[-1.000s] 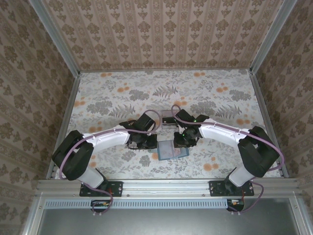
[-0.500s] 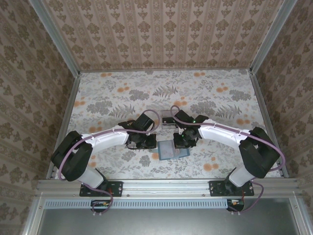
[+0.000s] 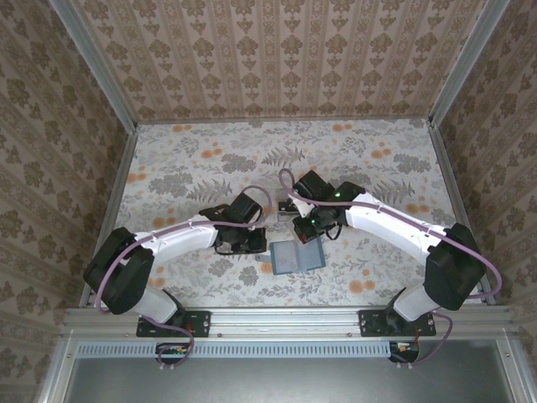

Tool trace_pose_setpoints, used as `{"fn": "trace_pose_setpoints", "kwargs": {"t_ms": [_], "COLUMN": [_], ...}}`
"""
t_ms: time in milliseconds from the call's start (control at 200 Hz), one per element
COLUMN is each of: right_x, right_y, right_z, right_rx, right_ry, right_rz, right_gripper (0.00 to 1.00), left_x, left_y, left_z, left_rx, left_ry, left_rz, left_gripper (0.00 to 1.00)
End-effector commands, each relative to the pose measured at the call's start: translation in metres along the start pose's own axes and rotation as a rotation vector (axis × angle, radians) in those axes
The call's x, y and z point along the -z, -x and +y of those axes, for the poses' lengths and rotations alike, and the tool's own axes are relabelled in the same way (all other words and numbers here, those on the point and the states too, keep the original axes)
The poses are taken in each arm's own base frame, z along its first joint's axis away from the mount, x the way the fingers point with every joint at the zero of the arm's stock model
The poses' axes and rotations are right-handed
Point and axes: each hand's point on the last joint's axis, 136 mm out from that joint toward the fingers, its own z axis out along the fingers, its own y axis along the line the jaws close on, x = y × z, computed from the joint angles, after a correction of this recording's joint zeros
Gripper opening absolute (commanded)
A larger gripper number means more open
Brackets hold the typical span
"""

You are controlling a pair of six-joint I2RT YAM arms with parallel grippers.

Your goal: Take the credit cards out of the card holder

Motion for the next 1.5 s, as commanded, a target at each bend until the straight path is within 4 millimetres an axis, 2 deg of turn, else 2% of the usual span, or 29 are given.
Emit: {"fn": "trace_pose_setpoints", "kwargs": {"t_ms": [0, 220, 425, 680, 980, 1495], "right_x": [0.007, 0.01, 0.014, 0.005, -0.006, -0.032], "right_y": [0.003, 0.008, 0.027, 0.06, 0.088, 0.105], "right_z": [-0.01, -0.022, -0.041, -0.067, -0.082, -0.096], "right_rx": [0.379, 0.834, 0.974, 1.014, 1.031, 1.032], "right_ry": [-0.066, -0.1, -0.109, -0.134, -0.111, -0.074], "right_rz": [0.036, 0.107, 0.151, 0.181, 0.206, 0.265], "right_gripper": [0.02, 0.0, 0.0, 0.0, 0.0, 0.0], "left_x": [0.002, 0.001, 0.002, 0.003, 0.007, 0.009], "left_y": [-0.004, -0.005, -0.006, -0.01, -0.011, -0.007], "left_z": [0.012, 0.017, 0.025, 0.036, 0.042, 0.052], "left_rx": [0.004, 0.018, 0.042, 0.073, 0.096, 0.126], "left_ry": [0.034, 0.045, 0.046, 0.044, 0.038, 0.032], "left_rz": [0.004, 0.003, -0.004, -0.007, -0.012, -0.012], "left_gripper": [0.08, 0.08, 0.09, 0.1, 0.1, 0.1]}}
